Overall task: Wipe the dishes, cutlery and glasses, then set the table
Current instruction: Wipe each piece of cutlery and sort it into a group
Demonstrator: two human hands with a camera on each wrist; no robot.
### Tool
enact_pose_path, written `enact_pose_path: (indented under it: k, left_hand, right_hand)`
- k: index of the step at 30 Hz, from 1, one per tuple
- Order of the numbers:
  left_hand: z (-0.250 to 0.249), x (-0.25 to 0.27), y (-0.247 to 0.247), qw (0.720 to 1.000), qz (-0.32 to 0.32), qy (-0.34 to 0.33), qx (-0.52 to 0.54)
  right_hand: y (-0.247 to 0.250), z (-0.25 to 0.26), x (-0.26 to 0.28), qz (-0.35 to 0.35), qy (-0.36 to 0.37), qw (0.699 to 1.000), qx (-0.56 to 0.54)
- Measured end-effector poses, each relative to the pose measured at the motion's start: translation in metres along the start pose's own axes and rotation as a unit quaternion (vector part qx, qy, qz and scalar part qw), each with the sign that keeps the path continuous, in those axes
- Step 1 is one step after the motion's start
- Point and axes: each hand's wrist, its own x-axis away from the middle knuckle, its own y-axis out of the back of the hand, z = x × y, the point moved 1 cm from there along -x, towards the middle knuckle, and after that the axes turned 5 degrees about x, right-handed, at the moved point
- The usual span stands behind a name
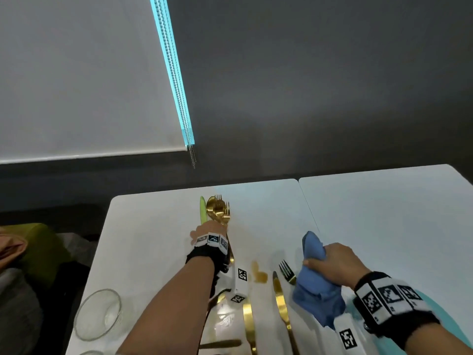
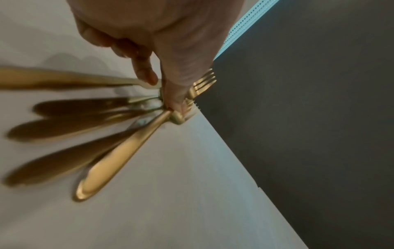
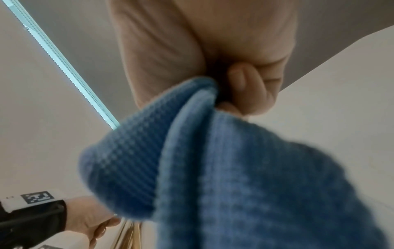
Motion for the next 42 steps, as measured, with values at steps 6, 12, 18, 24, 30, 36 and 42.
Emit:
enact_pose_path:
  k: [6,12,18,24,30,36,42]
  left_hand:
    - [-0.008,-0.009,-0.015,0.994,-0.065,0.008,-0.088]
    - [-0.013,0.003,-0.02,0.989,-0.118,-0.031,-0.08]
    - [-0.045,0.069,-0.063,0.987,-0.012,-0.124,-0.098]
    - [-0.052,0.14,-0.127,0.984,0.126,-0.11,-0.054]
    - [-0.052,0.156,-0.152,0.988,0.1,-0.092,-0.071]
    - [-0.067,0.179,-0.145,0.994,0.103,-0.043,-0.004]
    - [-0.093,0.195,-0.136,0.983,0.138,-0.068,0.103]
  right_hand:
    - [0.001,-0.021,0.013,-0.012,-0.034,0.999,-0.01]
    - [0.009,-0.039,0.025,-0.019,-0.049,0.996,-0.07]
    - [0.015,-0.062,0.04,-0.034,-0.056,0.989,-0.135]
    - [0.017,-0.085,0.059,-0.036,-0.054,0.988,-0.14]
    - [0.007,-0.117,0.081,-0.028,-0.048,0.986,-0.16]
    - [-0.006,-0.165,0.091,-0.022,-0.058,0.979,-0.196]
    - [-0.008,-0.184,0.087,0.01,-0.06,0.904,-0.423]
